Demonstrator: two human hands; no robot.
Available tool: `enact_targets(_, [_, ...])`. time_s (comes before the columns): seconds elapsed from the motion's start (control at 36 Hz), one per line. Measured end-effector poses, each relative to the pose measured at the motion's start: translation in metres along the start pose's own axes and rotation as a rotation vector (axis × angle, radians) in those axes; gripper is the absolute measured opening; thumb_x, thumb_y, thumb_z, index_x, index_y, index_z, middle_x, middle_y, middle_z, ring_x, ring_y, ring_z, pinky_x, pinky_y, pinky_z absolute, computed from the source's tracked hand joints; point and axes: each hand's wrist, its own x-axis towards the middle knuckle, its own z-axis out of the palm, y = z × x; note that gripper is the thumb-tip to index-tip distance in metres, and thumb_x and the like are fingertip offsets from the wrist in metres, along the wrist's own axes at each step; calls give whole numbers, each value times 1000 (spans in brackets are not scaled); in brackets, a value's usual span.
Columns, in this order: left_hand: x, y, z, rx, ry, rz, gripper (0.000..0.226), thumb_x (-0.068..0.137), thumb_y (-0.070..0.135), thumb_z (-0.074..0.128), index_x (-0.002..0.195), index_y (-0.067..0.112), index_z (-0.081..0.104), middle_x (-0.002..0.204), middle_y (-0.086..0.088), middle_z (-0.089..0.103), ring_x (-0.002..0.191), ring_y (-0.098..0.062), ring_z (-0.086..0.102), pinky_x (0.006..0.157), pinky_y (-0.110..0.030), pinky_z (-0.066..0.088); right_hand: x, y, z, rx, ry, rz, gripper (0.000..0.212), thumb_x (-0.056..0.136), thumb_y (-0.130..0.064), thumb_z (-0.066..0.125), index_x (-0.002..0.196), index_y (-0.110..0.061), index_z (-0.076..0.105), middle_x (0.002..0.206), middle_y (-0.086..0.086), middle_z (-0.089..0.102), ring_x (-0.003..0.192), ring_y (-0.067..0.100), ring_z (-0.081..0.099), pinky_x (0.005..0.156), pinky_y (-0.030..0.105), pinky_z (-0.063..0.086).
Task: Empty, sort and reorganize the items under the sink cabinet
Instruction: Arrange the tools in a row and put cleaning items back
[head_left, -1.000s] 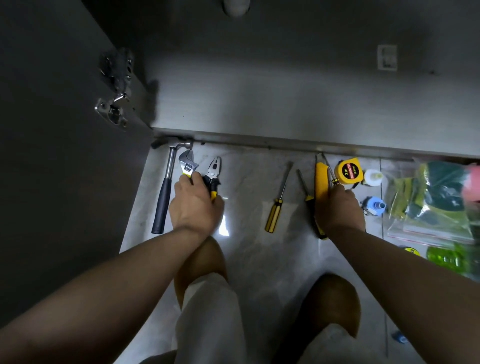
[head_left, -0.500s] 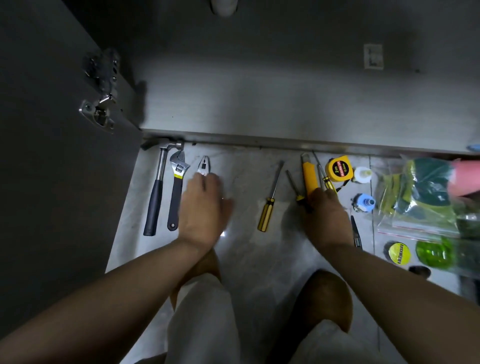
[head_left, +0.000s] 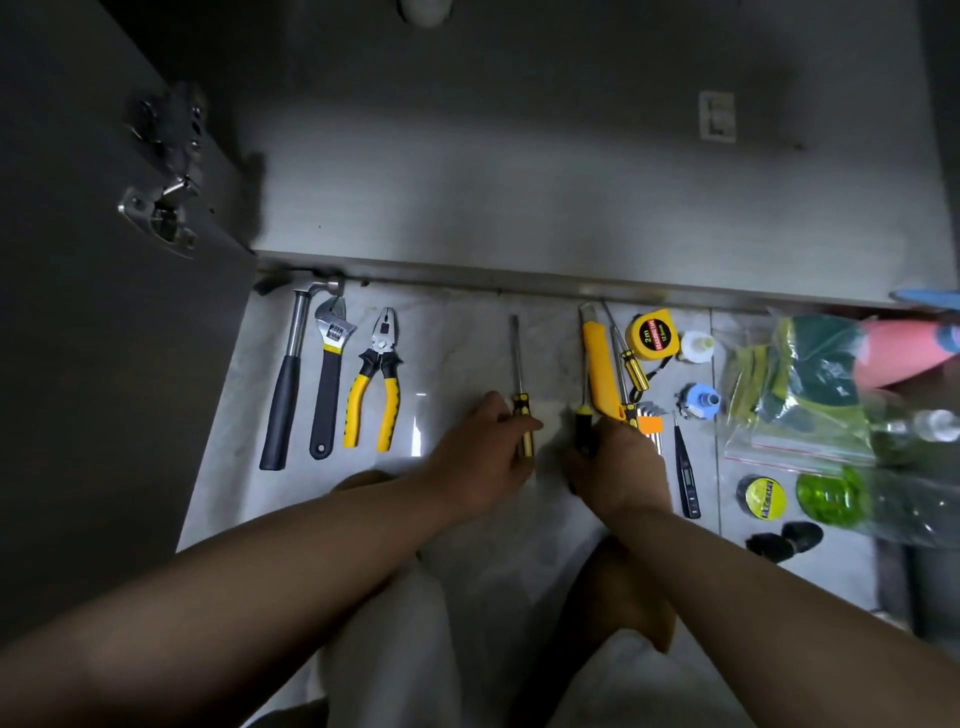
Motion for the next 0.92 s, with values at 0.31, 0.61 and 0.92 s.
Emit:
enact_targets(0.31, [-19,3,-33,-1002,79,-398,23,100,29,61,117,16,71,105,-4,75,85,-5,73,62,-19,57,-19,-50,10,539,-159,-215,14,83,-21,73,97,-22,71,85,-3,72,80,18,70,74,41,58])
enact_targets(0.61, [-17,-37,-40,-325,365,-450,29,96,12,60,123,11,52,109,-2,61,93,-11,54,63,-6,40,1,-54,27,71,-80,-84,36,93,-28,63,120,-14,44,117,11,53,99,32,61,87,48,55])
enact_targets(0.92, [-24,-39,-37,140,333,-309,46,90,21,64,133,19,48,122,-11,43,96,-33,60,70,-32,49,18,-87,42,-35,-140,-130,27,91,-24,59,113,-9,51,116,15,61,107,35,60,82,36,46])
